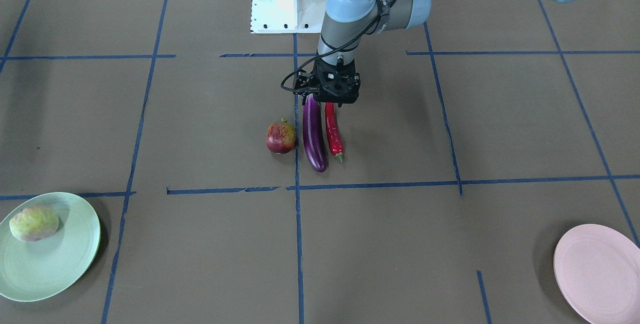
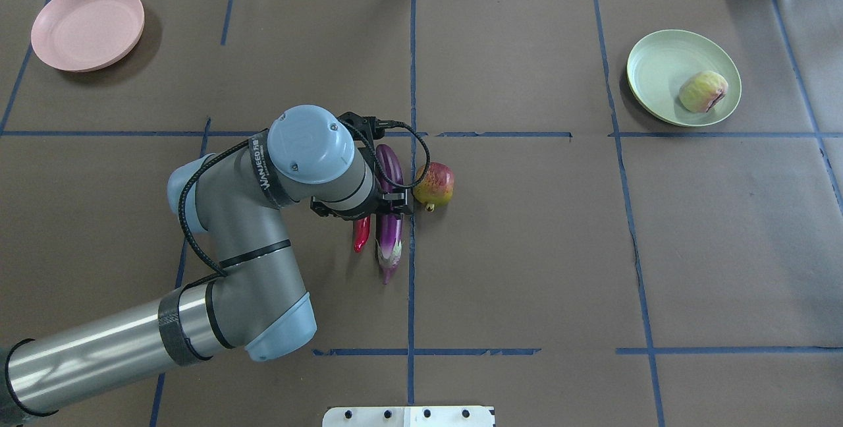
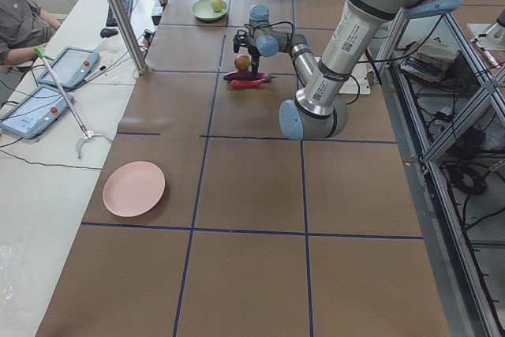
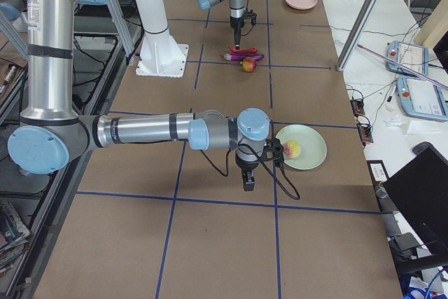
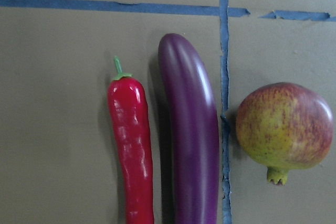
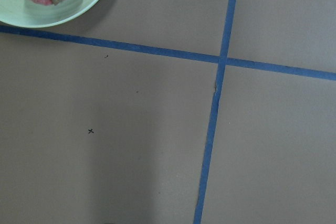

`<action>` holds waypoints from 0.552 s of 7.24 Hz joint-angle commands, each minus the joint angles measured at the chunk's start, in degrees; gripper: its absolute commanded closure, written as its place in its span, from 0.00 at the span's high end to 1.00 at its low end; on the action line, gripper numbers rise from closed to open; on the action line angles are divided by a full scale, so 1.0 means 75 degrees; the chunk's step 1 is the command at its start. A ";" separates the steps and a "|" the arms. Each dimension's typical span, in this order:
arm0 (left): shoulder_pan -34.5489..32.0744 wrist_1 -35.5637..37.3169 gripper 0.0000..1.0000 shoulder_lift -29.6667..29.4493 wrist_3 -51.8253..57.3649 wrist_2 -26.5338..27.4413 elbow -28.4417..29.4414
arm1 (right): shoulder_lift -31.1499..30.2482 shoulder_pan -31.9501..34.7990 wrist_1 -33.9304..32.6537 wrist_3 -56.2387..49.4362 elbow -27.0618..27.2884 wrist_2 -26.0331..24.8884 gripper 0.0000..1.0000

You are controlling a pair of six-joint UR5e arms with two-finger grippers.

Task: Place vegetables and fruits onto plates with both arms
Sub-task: 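Move the left gripper down over the red chili pepper and grasp it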

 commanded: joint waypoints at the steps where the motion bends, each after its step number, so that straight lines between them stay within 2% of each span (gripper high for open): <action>1: 0.0045 -0.0009 0.77 0.0034 -0.0014 0.0278 0.0295 | -0.0004 -0.0012 0.0000 0.0003 0.0004 0.0004 1.00; 4: 0.0009 -0.0009 0.51 0.0034 -0.0025 0.0280 0.0412 | -0.0004 0.0000 0.0012 -0.0032 0.0004 0.0004 1.00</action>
